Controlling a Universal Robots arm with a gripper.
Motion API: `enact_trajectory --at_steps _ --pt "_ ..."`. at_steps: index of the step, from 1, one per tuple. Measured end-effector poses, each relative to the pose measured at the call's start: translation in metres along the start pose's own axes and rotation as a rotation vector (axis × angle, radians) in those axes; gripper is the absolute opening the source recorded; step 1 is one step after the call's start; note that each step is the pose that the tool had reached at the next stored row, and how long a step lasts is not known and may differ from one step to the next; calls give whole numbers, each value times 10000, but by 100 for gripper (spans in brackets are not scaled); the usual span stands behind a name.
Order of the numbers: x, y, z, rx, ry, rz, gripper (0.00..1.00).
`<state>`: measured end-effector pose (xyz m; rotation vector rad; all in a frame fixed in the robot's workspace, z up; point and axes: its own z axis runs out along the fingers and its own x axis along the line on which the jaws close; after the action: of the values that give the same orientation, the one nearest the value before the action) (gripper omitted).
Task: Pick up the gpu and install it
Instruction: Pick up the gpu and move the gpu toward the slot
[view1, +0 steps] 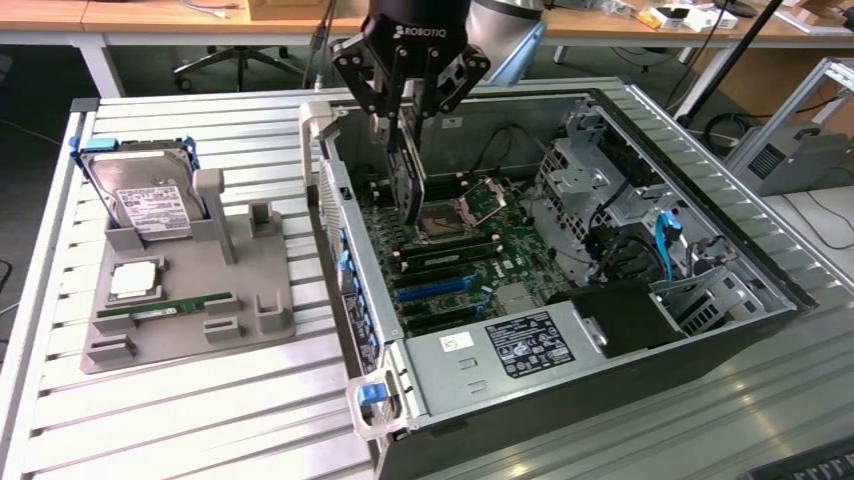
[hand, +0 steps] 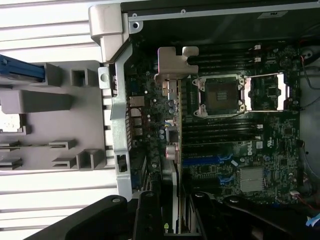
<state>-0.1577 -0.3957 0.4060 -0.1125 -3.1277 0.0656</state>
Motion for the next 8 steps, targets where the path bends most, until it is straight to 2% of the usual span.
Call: enact_trajectory --at_steps 8 --pt "-37 -8 9 0 0 0 27"
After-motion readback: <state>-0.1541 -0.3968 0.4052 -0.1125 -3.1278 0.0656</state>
